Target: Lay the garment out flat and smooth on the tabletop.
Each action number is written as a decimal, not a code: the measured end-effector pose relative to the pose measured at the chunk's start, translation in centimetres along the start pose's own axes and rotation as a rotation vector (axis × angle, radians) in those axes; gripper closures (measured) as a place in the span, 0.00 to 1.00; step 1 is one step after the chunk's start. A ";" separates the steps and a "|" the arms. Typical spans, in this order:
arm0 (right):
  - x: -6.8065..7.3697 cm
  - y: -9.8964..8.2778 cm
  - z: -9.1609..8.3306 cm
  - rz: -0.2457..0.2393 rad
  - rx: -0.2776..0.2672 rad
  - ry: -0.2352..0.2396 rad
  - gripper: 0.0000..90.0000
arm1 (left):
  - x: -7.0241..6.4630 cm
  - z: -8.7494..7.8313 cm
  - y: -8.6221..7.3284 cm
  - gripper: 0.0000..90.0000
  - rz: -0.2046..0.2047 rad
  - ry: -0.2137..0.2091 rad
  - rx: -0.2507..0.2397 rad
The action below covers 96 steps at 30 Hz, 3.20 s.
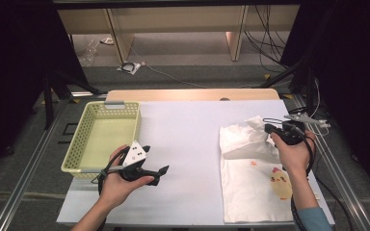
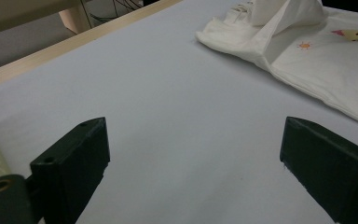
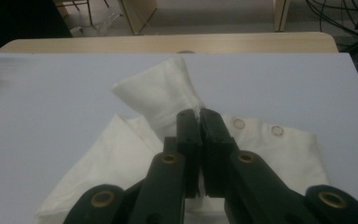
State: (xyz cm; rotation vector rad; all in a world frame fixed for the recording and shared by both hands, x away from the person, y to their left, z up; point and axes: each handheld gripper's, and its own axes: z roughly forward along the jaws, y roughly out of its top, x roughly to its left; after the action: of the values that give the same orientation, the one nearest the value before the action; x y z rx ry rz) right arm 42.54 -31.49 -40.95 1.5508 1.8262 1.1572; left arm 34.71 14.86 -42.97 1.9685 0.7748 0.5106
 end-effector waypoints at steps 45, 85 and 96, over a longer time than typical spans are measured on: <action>-12.4 1.1 -7.8 0.271 -0.229 -0.396 0.97 | 0.3 -0.4 0.2 0.09 -0.009 0.009 -0.016; -6.0 -6.7 -3.8 0.071 0.374 -0.139 0.80 | 0.1 -0.2 0.1 0.09 -0.004 0.006 -0.009; -5.7 -7.7 -3.3 0.034 0.412 -0.146 0.80 | 0.1 -0.1 0.0 0.09 -0.002 0.007 -0.005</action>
State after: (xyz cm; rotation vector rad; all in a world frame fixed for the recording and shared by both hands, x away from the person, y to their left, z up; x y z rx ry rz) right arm 37.09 -37.94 -46.53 1.8396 2.0318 0.6840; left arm 34.68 14.99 -42.89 1.9623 0.7790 0.5185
